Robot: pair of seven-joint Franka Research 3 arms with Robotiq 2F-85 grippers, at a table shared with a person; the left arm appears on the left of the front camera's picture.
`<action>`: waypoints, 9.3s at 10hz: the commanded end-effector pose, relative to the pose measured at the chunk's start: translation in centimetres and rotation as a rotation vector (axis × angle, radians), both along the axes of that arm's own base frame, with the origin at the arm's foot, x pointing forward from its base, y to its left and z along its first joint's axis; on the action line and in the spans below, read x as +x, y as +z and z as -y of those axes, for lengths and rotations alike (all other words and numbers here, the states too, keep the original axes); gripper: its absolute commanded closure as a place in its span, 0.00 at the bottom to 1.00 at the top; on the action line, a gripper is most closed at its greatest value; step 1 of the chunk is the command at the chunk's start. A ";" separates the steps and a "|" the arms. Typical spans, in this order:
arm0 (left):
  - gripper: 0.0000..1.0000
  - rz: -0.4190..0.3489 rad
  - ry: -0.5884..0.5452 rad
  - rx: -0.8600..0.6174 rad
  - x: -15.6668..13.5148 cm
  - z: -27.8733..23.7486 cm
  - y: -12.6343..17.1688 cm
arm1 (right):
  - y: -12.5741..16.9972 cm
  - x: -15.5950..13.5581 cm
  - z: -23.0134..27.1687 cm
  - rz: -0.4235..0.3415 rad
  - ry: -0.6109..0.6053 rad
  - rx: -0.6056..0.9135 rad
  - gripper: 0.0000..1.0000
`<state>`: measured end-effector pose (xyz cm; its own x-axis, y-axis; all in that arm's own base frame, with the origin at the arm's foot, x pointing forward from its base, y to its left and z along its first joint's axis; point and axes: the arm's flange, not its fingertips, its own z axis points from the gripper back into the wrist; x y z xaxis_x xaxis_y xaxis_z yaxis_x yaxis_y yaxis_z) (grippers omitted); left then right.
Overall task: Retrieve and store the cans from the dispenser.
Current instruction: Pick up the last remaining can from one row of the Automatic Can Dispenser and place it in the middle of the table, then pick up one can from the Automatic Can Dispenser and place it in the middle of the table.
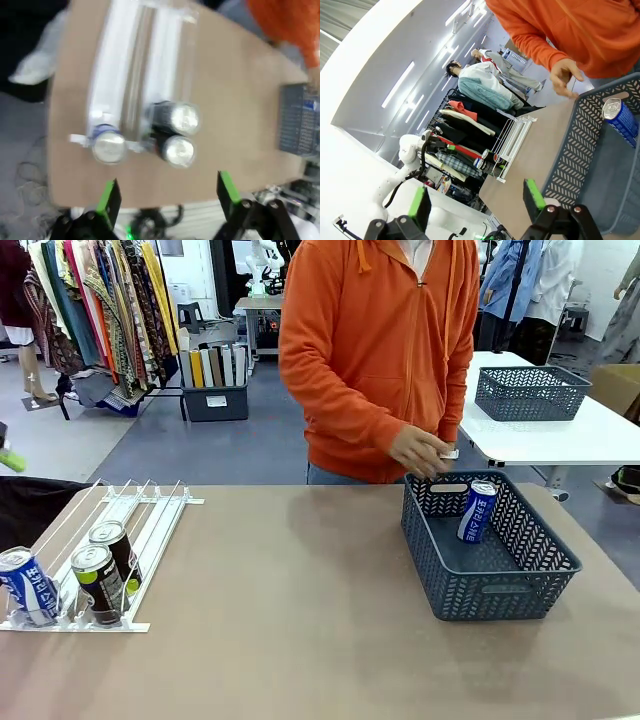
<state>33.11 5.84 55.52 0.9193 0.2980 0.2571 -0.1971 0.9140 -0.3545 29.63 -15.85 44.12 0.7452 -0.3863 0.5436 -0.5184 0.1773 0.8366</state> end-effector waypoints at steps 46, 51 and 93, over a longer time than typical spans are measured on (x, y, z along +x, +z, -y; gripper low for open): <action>1.00 0.046 0.024 0.217 0.1 5.7 2.6 | 0.5 0.2 -0.1 -0.003 -0.009 0.022 0.00; 1.00 0.053 -0.480 0.241 8.3 25.6 3.5 | 0.5 0.2 -0.1 -0.003 -0.009 0.022 0.00; 0.00 0.240 -0.121 -0.886 -2.2 -8.7 -7.8 | 0.5 0.2 -0.1 -0.003 -0.009 0.022 0.00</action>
